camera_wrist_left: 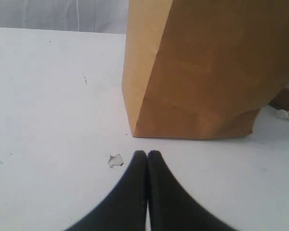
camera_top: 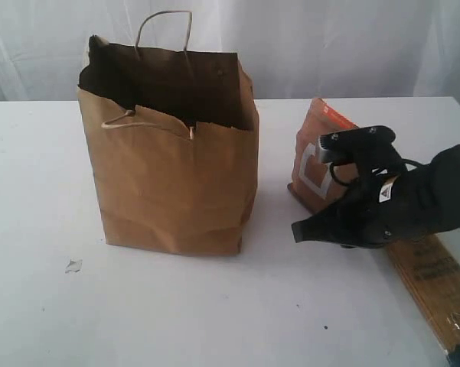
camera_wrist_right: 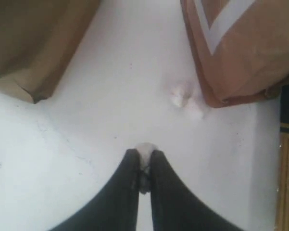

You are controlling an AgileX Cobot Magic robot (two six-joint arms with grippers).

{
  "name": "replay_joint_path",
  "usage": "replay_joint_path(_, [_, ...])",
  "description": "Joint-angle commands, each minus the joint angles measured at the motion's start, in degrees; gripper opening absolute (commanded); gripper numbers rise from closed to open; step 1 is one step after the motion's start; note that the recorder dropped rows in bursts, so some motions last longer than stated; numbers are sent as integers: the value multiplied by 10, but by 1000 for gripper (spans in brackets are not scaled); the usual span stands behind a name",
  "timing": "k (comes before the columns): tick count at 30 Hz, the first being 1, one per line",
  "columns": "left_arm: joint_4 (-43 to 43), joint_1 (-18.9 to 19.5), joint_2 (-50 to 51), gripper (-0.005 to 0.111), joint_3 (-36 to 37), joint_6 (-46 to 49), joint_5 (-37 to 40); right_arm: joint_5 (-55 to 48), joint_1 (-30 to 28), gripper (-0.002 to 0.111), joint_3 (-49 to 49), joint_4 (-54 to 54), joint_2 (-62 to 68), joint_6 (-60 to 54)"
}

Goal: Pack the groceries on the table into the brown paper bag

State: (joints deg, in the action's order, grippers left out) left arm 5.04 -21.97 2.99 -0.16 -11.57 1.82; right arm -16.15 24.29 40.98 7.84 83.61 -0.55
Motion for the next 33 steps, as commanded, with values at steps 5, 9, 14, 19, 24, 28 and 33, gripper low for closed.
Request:
replay_joint_path(5, [4, 0, -3, 0, 2, 0, -2, 27, 3, 1, -4, 1, -55, -7])
replay_joint_path(9, [4, 0, -3, 0, 2, 0, -2, 29, 3, 1, 7, 1, -78, -7])
replay_joint_path(14, [4, 0, -3, 0, 2, 0, -2, 25, 3, 1, 44, 1, -107, -44])
replay_joint_path(19, [4, 0, -3, 0, 2, 0, -2, 8, 8, 1, 98, 1, -130, -62])
replay_joint_path(24, [4, 0, -3, 0, 2, 0, -2, -15, 45, 1, 161, 1, -143, -96])
replay_joint_path(28, [4, 0, -3, 0, 2, 0, -2, -33, 84, 1, 205, 1, -142, -113])
replay_joint_path(33, [4, 0, -3, 0, 2, 0, -2, -35, 133, 1, 242, 1, -132, -130])
